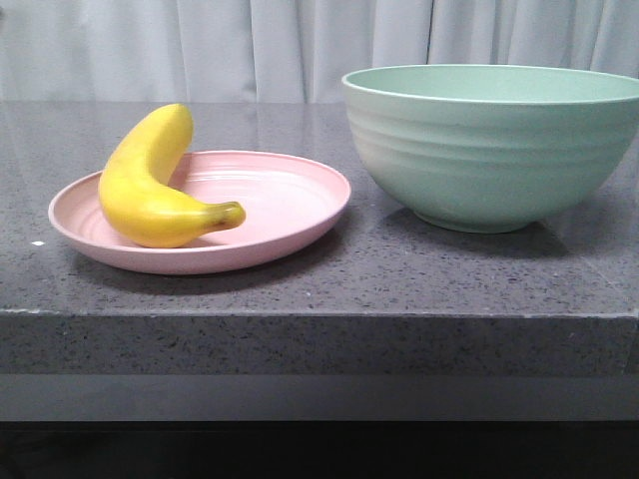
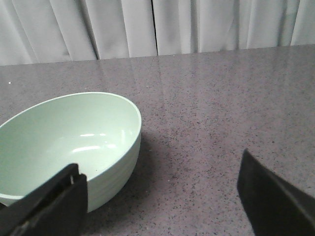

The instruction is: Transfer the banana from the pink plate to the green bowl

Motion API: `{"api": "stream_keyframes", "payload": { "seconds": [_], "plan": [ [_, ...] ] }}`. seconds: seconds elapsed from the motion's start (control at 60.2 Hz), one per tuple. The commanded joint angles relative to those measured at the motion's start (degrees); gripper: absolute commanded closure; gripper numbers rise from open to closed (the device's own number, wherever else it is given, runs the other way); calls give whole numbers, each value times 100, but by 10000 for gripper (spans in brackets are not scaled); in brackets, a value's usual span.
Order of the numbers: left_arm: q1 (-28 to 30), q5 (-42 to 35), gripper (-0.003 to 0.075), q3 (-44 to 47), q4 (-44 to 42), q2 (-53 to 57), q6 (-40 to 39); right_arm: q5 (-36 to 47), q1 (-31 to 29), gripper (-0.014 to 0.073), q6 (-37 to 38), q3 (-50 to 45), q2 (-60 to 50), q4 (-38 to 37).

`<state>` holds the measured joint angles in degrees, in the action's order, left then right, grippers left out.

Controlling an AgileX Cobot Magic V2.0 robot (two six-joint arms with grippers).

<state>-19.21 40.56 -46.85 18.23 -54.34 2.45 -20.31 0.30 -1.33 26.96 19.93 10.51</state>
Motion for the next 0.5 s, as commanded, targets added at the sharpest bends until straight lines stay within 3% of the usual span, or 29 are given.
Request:
{"api": "stream_keyframes", "payload": {
  "seconds": [0.0,0.266,0.482],
  "plan": [
    [-284,-286,156,-436,194,-522,-42,486,-15,-37,6,157,80,49],
    [-475,-295,156,-1187,443,-2047,-42,486,-15,-37,6,157,80,49],
    [-475,-295,156,-1442,461,-2655,-42,486,-15,-37,6,157,80,49]
  ]
}}
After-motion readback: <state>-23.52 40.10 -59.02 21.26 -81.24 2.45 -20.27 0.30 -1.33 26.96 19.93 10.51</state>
